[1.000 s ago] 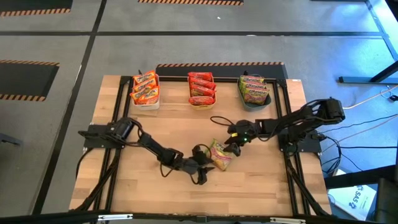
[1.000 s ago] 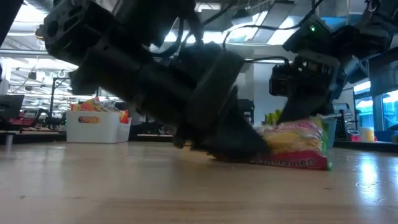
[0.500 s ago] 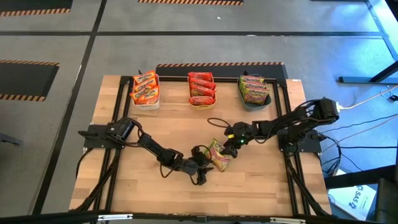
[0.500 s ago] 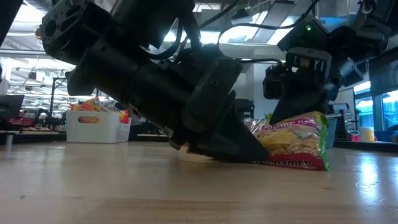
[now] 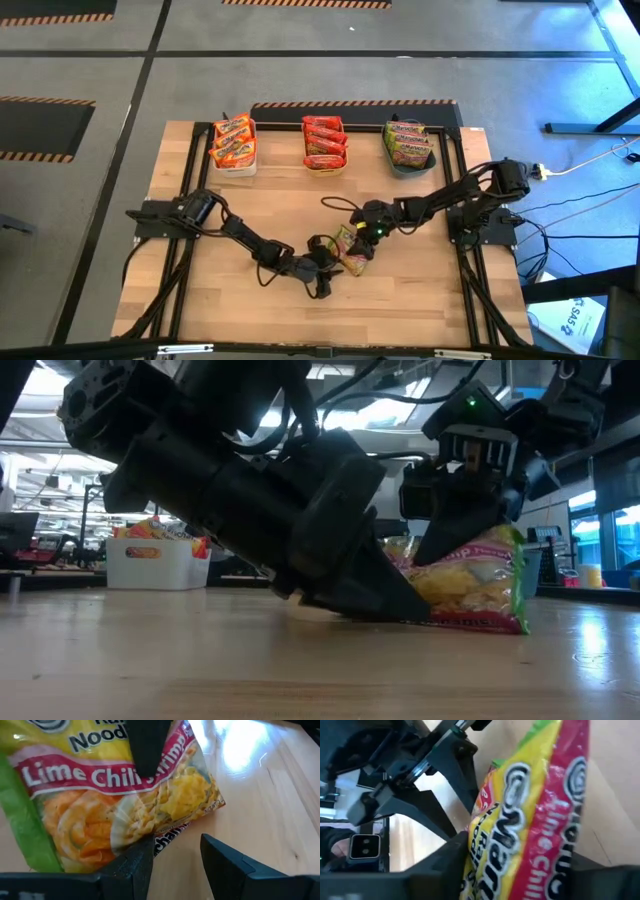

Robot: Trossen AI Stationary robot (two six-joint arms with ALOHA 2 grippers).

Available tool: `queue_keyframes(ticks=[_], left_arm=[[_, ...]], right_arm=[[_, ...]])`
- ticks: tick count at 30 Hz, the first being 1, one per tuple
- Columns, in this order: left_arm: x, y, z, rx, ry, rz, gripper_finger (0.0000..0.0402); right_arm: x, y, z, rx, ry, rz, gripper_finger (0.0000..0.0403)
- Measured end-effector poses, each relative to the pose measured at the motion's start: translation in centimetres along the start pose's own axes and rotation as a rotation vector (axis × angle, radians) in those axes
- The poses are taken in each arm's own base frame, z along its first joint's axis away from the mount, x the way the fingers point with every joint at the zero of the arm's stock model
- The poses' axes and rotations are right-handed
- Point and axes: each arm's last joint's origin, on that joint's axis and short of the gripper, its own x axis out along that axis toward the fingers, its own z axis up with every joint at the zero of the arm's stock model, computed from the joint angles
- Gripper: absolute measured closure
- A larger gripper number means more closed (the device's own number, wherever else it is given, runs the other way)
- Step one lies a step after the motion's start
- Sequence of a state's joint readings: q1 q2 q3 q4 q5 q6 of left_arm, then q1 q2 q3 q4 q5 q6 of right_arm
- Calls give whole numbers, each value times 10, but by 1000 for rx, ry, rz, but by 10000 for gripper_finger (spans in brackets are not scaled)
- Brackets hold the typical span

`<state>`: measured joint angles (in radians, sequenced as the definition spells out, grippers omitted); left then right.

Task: Sort Maruchan noodles
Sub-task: Put the green noodle pack into the blue bin

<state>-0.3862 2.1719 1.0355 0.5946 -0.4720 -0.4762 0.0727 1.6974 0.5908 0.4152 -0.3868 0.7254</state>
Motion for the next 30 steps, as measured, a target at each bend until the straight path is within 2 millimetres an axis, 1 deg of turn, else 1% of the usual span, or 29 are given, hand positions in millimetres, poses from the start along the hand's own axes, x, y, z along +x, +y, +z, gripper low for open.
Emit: queue_keyframes(ticks=[4, 6, 11, 15, 17, 19, 23, 27, 30], left_arm=[[-1, -2, -1, 70, 15, -17, 243], [-4, -4, -1, 106, 28, -20, 243], [-20, -12, 8, 163, 76, -30, 243], [-43, -18, 23, 213, 137, -24, 243], [-53, -20, 26, 241, 167, -23, 243], [-62, -23, 25, 275, 200, -10, 243], [-70, -29, 20, 312, 206, 16, 243], [-71, -31, 19, 300, 199, 16, 243], [-70, -31, 20, 281, 189, 19, 243]], right_arm=[[0, 2, 1, 1, 6, 24, 279], [0, 2, 1, -6, 11, 36, 296], [-6, 6, 2, -58, 13, 43, 294], [-23, 15, 5, -116, -16, 16, 280], [-36, 18, 6, -143, -11, -24, 283], [-54, 21, 8, -168, -16, -61, 292], [-100, 30, 16, -273, -45, -198, 297], [-150, 38, 23, -441, -34, -486, 285], [-183, 42, 32, -533, 15, -737, 287]])
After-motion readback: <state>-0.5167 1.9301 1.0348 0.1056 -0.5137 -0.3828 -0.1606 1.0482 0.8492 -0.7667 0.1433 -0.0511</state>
